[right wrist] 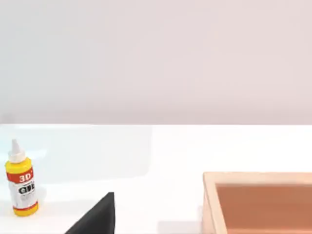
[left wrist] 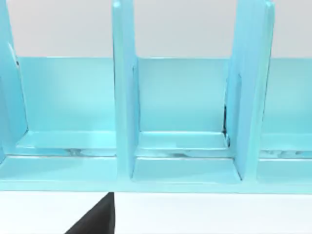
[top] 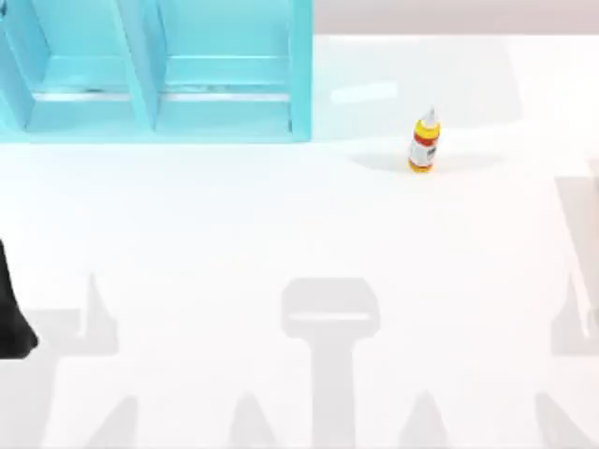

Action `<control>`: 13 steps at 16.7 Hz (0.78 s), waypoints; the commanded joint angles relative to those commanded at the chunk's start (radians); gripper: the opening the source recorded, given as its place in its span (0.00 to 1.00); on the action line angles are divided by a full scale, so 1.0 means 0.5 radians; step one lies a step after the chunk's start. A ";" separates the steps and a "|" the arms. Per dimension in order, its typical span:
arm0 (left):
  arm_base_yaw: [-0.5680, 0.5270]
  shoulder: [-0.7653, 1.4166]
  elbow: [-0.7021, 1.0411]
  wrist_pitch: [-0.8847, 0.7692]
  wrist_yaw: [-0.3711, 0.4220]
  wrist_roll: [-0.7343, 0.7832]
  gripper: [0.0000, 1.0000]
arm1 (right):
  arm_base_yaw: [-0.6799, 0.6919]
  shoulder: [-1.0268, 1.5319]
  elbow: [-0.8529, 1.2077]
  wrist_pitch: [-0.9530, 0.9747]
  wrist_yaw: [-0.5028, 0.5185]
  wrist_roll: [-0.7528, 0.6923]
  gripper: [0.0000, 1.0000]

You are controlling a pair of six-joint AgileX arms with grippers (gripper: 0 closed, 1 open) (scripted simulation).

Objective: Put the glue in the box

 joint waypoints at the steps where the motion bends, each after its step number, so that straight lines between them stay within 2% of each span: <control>1: 0.000 0.000 0.000 0.000 0.000 0.000 1.00 | 0.000 0.000 0.000 0.000 0.000 0.000 1.00; 6: 0.000 0.000 0.000 0.000 0.000 0.000 1.00 | 0.024 0.173 0.128 -0.083 -0.073 -0.112 1.00; 13: 0.000 0.000 0.000 0.000 0.000 0.000 1.00 | 0.125 1.128 0.852 -0.551 -0.464 -0.726 1.00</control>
